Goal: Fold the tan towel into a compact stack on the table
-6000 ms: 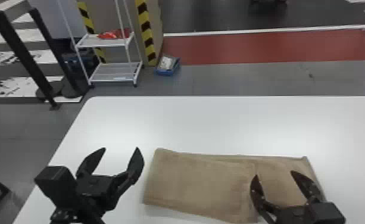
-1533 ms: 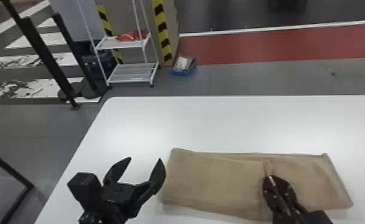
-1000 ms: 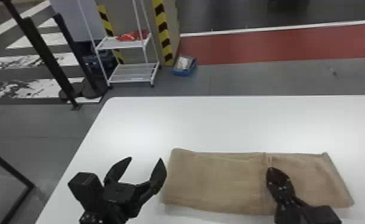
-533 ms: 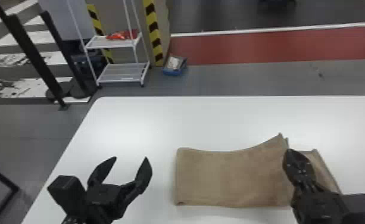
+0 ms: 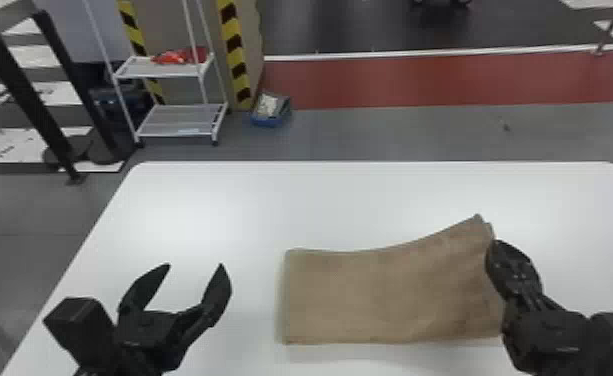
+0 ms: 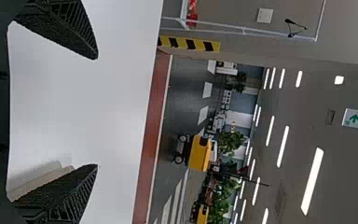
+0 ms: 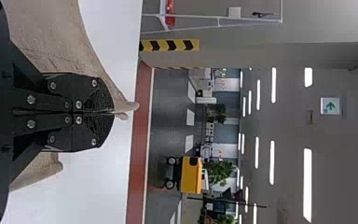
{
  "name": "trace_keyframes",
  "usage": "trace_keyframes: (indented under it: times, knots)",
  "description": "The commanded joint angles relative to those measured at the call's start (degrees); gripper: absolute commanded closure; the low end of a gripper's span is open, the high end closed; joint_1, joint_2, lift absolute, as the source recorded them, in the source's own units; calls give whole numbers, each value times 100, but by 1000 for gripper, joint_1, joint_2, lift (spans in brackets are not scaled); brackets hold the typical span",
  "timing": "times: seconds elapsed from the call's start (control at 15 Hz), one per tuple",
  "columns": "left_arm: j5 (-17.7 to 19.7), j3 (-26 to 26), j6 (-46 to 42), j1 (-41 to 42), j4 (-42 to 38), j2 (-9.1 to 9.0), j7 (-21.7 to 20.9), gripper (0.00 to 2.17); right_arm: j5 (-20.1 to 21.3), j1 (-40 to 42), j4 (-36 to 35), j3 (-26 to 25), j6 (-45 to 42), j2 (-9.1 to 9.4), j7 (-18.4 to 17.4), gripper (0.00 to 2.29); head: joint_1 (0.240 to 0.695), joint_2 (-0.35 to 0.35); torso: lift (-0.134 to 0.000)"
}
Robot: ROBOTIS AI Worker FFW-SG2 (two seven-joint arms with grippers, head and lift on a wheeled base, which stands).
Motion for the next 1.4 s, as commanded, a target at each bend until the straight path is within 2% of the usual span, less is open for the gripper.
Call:
trace_keyframes:
  times: [0.0,0.2,0.33,0.67,0.87,1.07,1.13,1.33]
  knots:
    - [0,6,0,-8,43,-15,0,43,-111,-55,2,-332,361,90,50,1241,695,77,-114]
    - [0,-29,-18,-35,105,-15,-35,43,-102,-583,960,-349,413,90,120,1241,695,27,-114]
    - [0,-29,-18,-35,105,-15,-35,43,-164,-715,1101,-446,413,90,217,1241,695,17,-114]
    - [9,32,-18,-17,105,-15,-35,43,-832,-460,213,-982,554,99,375,1241,695,0,-114]
    - [18,-21,0,-70,158,-15,-53,43,-849,-723,741,-1158,835,125,375,1241,695,-42,-114]
    - [18,-38,0,-88,158,-15,-70,43,-858,-794,784,-1123,853,125,490,1241,695,-72,-114]
    - [18,-29,0,-88,158,-15,-61,43,-981,-767,591,-1167,853,125,613,1241,695,-73,-114]
    - [18,-21,0,-70,158,-15,-61,43,-1499,-899,240,-1852,1450,125,613,1241,695,-70,-114]
